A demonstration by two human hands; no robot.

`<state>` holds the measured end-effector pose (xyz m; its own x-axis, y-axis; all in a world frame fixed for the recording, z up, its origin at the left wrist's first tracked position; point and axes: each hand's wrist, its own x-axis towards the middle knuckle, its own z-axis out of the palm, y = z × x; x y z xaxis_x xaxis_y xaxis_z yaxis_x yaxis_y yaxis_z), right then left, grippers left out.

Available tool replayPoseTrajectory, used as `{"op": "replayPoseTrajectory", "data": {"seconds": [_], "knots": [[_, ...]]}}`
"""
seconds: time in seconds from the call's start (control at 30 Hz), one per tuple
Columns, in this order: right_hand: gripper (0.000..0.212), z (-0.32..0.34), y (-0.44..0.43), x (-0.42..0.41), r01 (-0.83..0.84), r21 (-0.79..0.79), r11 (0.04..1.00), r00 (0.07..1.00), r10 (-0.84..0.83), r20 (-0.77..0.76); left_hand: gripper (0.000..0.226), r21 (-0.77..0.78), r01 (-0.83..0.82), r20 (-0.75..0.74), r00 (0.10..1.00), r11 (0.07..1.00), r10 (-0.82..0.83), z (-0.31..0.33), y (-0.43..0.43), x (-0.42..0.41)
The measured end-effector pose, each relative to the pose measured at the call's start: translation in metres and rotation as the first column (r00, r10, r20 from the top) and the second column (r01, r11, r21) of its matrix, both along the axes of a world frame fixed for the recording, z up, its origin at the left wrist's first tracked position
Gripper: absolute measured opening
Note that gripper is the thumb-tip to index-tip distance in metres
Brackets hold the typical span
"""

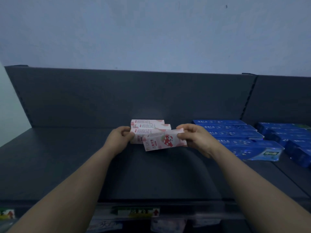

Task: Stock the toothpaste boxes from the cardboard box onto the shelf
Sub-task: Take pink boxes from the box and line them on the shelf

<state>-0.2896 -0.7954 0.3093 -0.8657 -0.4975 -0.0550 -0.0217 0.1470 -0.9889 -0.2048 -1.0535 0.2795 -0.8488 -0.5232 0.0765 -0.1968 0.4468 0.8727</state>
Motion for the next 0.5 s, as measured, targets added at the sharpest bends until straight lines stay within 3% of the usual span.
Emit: {"op": "replayPoseTrajectory", "data": {"seconds": [0.27,0.43,0.5], "knots": [[0.036,-0.012,-0.019,0.011,0.002,0.19,0.982,0.983,0.033,-0.179,0.034,0.029,-0.058,-0.084,0.995,0.998,0.06,0.004,0.002,0.02],[0.038,-0.012,-0.026,0.021,0.116,0.248,0.962,0.937,-0.023,-0.348,0.011,-0.023,-0.058,-0.096,0.994,0.998,0.056,0.007,0.006,0.035],[0.047,-0.008,-0.022,0.027,0.172,0.306,0.936,0.895,-0.019,-0.445,0.016,-0.061,-0.041,-0.113,0.993,0.997,0.034,0.011,0.013,0.04]]}}
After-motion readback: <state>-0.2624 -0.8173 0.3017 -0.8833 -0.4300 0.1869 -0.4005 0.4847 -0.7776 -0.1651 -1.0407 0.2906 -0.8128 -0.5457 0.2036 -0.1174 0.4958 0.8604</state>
